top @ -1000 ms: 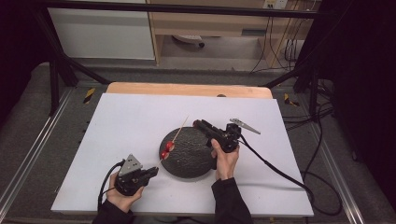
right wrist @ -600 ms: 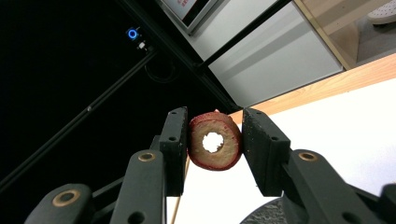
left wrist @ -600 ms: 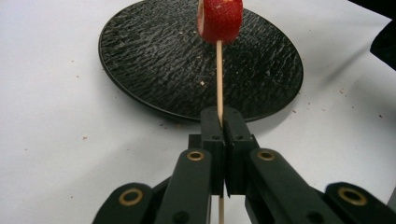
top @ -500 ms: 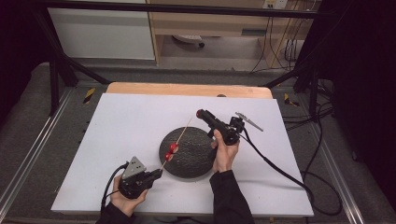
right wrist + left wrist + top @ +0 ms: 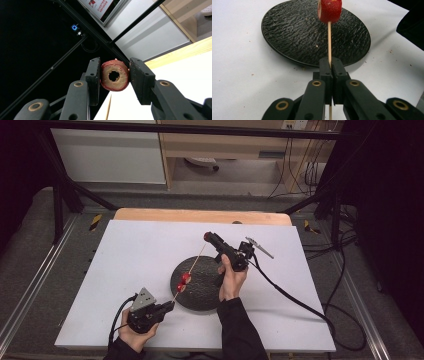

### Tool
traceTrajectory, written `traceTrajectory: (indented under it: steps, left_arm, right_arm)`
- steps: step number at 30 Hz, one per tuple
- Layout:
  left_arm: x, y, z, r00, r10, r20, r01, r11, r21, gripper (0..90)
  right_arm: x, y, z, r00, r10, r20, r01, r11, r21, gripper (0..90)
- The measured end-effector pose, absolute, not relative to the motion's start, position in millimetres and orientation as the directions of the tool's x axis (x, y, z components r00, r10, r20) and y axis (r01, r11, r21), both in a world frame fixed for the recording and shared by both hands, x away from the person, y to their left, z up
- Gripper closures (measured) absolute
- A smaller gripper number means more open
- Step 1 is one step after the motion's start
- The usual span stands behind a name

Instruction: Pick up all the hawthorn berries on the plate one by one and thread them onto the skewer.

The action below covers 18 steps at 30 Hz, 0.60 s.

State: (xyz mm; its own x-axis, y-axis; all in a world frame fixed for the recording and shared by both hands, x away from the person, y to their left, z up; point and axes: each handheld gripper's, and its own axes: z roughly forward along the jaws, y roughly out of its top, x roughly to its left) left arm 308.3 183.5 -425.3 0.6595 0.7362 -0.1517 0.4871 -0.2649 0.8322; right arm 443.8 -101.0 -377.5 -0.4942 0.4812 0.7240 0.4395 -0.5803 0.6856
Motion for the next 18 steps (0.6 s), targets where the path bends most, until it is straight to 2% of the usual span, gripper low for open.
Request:
traceTrajectory:
  steps: [18]
  left_arm:
    - [308.5,185.1,-425.0,0.641,0.748,-0.170,0.495,-0.234,0.837,88.5]
  right_arm:
    - [443.1,-87.2,-383.0,-0.502,0.437,0.746,0.461,-0.595,0.659,62.3]
